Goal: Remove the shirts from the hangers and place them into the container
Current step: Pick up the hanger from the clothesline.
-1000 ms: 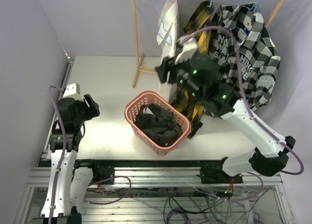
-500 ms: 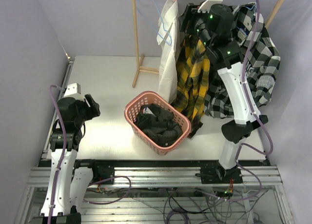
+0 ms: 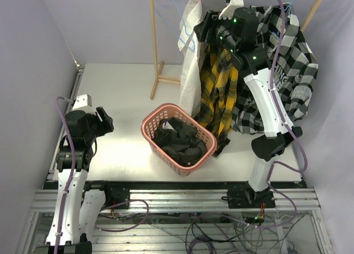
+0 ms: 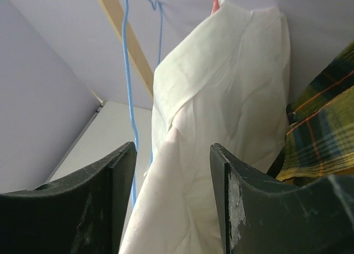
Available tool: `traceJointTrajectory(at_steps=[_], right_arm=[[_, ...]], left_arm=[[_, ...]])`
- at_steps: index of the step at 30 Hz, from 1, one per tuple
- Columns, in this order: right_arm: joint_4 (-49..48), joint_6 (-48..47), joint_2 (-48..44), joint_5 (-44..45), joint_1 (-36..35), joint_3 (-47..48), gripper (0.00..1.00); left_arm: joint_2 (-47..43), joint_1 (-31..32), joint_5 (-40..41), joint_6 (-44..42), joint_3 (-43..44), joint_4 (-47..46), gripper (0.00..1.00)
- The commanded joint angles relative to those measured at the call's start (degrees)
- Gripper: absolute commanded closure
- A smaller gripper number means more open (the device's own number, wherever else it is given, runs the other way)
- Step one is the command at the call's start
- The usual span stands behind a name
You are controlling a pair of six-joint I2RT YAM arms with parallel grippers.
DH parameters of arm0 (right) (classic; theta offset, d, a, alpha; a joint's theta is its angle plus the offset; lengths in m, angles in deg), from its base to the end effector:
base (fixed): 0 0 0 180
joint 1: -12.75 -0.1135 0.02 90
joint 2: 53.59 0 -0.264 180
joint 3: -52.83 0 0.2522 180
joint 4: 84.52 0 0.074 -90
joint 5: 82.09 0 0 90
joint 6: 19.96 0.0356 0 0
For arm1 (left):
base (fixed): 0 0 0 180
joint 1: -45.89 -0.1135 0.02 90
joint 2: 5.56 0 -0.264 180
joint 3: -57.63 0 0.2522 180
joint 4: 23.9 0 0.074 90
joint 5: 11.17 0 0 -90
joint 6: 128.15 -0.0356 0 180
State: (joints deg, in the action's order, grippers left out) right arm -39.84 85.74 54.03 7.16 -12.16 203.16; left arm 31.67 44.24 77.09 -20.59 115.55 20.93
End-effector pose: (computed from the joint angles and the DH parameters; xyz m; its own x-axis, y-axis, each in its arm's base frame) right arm 0.3578 0.1667 0.5324 -0.1472 0.2300 -0.9620 -0.4084 0.8717 0.2709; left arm 0.1457 0.0031 0.3175 -0.3894 -0.3129 -0.8663 -0.1244 0.9498 -0.2872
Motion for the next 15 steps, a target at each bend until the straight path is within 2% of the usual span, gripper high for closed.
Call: traceJointTrajectory(at_steps=[1,6,11,15], right_arm=[[-1.14,1.17,0.48,-2.78,0.1,-2.03,0.45],[-0.13,1.01,1.31,-2.02,0.12,-2.82,0.49],[2.47,0.72,1.08,4.67,0.2,-3.28,0.62],[2.03,0.54,-1.34,8.39,0.7,-6.55,0.68]], left_arm=[[-0.41,0.49,-1.31,0.07,-0.48,-2.07,0.29],[-0.47,0.51,-1.27,0.1,-0.48,-2.06,0.29],[-0.38,0.51,-1.47,0.02,-0.48,-2.1,0.29],[-0.45,0.59,-1.59,0.02,-0.57,-2.13,0.29]])
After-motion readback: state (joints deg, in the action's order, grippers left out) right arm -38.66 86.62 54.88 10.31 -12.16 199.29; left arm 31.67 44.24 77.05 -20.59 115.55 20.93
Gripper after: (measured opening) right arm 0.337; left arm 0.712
